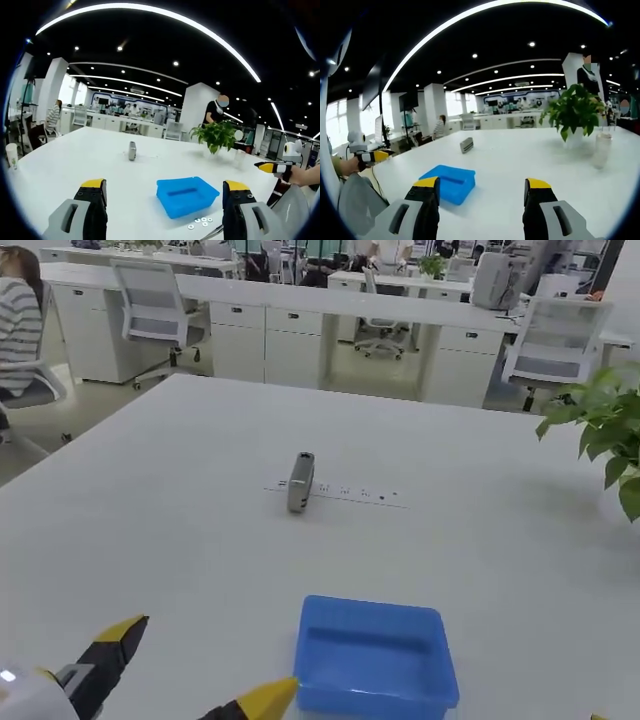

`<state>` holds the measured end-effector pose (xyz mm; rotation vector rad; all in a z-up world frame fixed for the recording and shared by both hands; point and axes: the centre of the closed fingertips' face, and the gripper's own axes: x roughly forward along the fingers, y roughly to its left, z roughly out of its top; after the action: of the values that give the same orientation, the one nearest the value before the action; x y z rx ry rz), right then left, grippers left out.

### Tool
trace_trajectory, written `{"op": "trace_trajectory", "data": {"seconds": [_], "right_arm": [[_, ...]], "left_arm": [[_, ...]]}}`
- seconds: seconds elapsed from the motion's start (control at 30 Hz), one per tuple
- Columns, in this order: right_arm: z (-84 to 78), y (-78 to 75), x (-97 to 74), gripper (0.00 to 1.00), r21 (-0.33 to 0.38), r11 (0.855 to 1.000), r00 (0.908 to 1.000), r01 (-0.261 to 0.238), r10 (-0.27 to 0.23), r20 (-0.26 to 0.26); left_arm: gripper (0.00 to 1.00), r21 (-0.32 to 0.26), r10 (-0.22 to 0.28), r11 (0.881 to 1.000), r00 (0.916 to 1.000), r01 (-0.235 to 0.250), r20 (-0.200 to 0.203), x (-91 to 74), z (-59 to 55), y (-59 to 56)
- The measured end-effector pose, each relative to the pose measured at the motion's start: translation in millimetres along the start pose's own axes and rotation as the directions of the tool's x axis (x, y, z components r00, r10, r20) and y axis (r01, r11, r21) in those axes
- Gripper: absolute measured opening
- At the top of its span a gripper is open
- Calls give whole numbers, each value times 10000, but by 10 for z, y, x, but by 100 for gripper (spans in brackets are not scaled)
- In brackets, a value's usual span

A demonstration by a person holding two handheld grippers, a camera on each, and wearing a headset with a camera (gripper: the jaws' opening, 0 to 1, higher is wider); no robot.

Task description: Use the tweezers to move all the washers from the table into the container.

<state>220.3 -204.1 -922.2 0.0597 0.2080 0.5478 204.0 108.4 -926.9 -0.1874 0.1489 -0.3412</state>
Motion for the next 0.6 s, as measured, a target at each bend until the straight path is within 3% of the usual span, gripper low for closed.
{"op": "trace_trajectory", "data": {"seconds": [0.6], "right_arm": [[-39, 46, 15, 67, -217, 9996, 9991, -199, 191, -371]], "left_arm": [[99, 163, 147, 9998, 9999, -148, 56, -22, 21, 8]]}}
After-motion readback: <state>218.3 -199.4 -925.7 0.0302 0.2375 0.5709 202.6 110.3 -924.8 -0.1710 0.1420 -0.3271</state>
